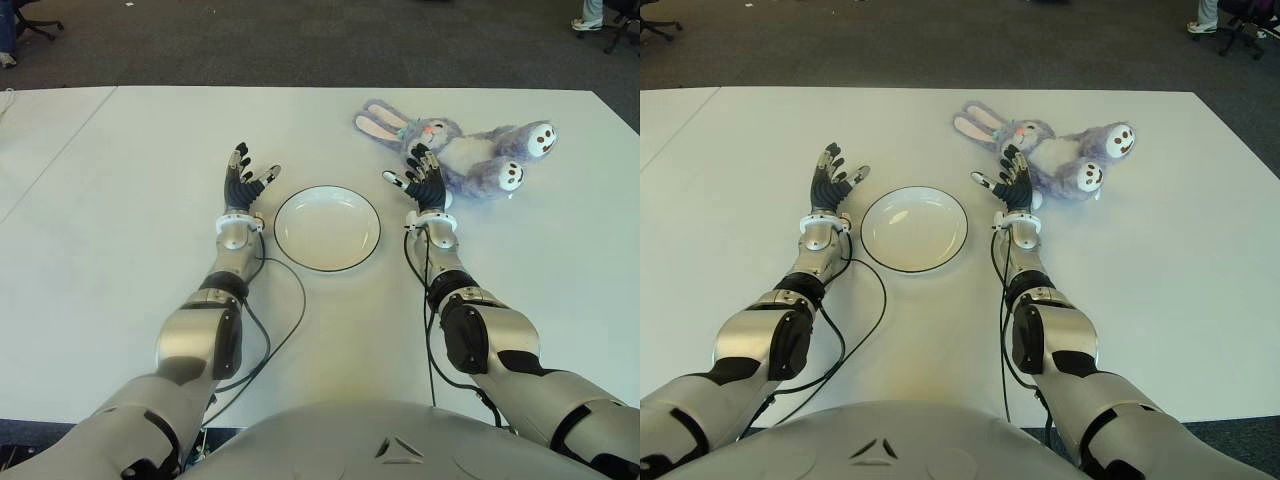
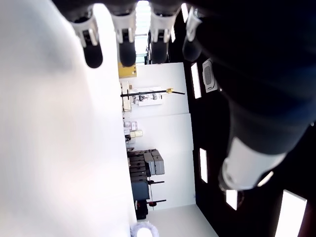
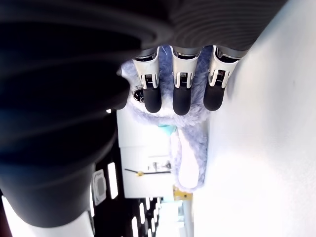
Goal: Put the doll into the plate.
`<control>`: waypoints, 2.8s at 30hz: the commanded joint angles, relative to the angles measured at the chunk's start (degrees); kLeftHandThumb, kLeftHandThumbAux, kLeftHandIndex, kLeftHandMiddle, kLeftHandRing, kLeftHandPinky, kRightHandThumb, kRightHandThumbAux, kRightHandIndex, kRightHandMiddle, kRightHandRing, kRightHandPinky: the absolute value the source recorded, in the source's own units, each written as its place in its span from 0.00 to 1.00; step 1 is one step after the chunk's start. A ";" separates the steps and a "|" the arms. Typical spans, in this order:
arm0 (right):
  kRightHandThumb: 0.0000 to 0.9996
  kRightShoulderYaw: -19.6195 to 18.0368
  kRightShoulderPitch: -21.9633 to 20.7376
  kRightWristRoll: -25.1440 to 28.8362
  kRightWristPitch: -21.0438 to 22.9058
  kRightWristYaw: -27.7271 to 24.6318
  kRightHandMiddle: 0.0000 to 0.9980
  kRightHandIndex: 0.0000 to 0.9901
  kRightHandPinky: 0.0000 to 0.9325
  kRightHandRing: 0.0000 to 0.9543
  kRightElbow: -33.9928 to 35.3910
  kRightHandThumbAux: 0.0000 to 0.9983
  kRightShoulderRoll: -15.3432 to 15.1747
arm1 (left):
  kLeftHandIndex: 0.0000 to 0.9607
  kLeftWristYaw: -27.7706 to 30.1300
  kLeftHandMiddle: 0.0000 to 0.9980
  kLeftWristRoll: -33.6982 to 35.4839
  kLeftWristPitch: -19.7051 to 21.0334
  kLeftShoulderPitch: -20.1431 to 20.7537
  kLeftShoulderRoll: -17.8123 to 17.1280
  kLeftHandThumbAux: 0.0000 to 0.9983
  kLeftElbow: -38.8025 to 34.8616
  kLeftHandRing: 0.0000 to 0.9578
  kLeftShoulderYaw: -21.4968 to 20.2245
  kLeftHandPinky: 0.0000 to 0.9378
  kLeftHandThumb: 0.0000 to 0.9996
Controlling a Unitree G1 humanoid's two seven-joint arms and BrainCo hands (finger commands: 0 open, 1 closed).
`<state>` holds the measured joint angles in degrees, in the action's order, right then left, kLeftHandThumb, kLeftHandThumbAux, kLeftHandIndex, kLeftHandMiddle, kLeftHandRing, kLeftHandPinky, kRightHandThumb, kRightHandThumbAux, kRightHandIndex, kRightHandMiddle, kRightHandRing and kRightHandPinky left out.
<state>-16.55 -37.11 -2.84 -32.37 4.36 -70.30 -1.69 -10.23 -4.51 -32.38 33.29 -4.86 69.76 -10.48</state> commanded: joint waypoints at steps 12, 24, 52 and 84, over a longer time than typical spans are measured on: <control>0.00 3.07 3.63 -1.97 2.76 5.72 0.10 0.10 0.12 0.09 -6.17 0.82 4.62 | 0.06 -0.38 0.08 -0.64 9.17 -11.88 2.94 0.75 8.23 0.09 0.24 0.11 0.05; 0.09 0.97 2.21 1.31 -8.81 0.97 0.13 0.12 0.14 0.12 -4.76 0.78 5.30 | 0.05 -0.44 0.08 -0.41 9.42 -11.62 3.03 0.75 8.30 0.09 0.05 0.12 0.05; 0.27 -0.95 -9.96 4.78 -10.79 -3.47 0.14 0.10 0.13 0.12 -3.22 0.78 1.37 | 0.06 0.36 0.09 -0.02 9.34 -11.16 3.31 0.74 8.35 0.10 -0.41 0.13 0.06; 0.32 0.57 -22.00 4.12 -9.38 -6.55 0.08 0.06 0.09 0.08 -3.52 0.67 -8.18 | 0.07 -0.45 0.08 -0.17 9.82 -11.16 3.24 0.74 8.37 0.09 -0.35 0.13 0.06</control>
<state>-16.79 -56.83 1.99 -42.00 -2.06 -73.35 -9.11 -10.23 -4.52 -32.16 33.86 -4.79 69.76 -10.50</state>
